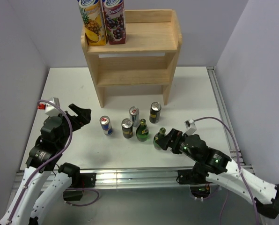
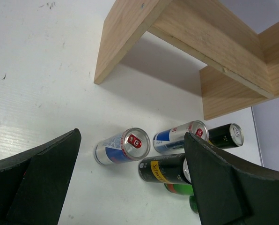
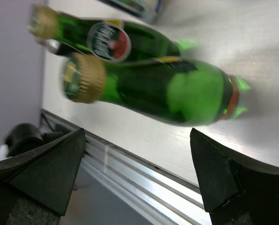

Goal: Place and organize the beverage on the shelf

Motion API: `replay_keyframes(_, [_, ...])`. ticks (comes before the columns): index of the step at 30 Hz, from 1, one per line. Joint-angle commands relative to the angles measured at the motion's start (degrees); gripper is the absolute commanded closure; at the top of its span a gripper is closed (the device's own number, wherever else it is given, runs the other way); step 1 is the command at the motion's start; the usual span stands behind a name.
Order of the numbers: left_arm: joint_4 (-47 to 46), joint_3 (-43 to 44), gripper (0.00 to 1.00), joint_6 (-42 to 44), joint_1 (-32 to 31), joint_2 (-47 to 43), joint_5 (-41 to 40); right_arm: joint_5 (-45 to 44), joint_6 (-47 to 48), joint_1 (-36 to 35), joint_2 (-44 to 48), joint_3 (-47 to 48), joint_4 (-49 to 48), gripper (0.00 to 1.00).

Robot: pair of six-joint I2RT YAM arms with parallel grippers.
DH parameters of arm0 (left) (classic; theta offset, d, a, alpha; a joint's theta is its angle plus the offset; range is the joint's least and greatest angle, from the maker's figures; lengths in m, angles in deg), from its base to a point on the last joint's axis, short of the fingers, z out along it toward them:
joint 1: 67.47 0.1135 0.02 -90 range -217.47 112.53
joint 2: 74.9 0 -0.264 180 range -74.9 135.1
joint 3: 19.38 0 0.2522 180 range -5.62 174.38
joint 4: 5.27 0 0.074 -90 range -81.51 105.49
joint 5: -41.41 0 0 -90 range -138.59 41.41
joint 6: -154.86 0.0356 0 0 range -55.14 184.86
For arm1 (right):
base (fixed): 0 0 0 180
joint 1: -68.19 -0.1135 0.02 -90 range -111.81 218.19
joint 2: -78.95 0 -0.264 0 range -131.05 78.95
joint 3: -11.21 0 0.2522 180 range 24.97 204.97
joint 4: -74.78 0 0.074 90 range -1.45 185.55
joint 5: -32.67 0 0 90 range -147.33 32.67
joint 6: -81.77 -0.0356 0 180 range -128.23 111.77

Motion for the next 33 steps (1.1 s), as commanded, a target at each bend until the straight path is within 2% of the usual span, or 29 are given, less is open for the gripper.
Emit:
replay_keyframes(1, [-1.3,0.3,0.01,-0.6,-0.6,-0.9,-1.0,-13.8,-5.8,-7.8,-4.8,-0.8,0.7,0.0])
replay_keyframes(3, [-1.3,0.3,0.01,-0.5,-0.7,-1.2,-1.0,-23.2,-10.8,-16.2,-9.4,0.7,4.2,0.0])
replay_keyframes(7, [-1.3,0.2,0.01,-0.4,-0.9,-1.8,-1.4,-34.1,-18.0,-26.6,-21.0,6.2,8.4,0.0])
replay_keyframes(8, [-1.3,0.2,0.01,-0.4,-1.0,-2.0,-1.4,-35.4,-20.7,-28.0,-25.7,6.8,9.0,0.0])
replay_keyframes(11, [-1.3,0.2,0.01,-0.4,-1.1,-2.2,-1.6,-39.3,-23.4,-30.5,-32.3,7.6,9.2,0.0])
replay_keyframes(15, [-1.7,0.1,0.01,-0.3,-1.1,-1.9,-0.9,-43.2,-23.7,-30.6,-36.5,6.4,5.8,0.0])
replay_keyframes(20, [-2.0,-0.1,0.01,-0.2,-1.2,-2.2,-0.9,-49.7,-23.8,-30.1,-41.2,7.2,6.2,0.0])
replay_keyframes(27, [-2.0,-0.1,0.01,0.1,-1.2,-2.8,-0.8,-51.2,-10.3,-24.6,-43.2,4.6,-8.5,0.0])
replay_keyframes(33, [-2.3,-0.2,0.01,0.3,-1.2,-3.0,-0.5,-50.7,-4.5,-21.5,-46.1,0.9,-21.2,0.0])
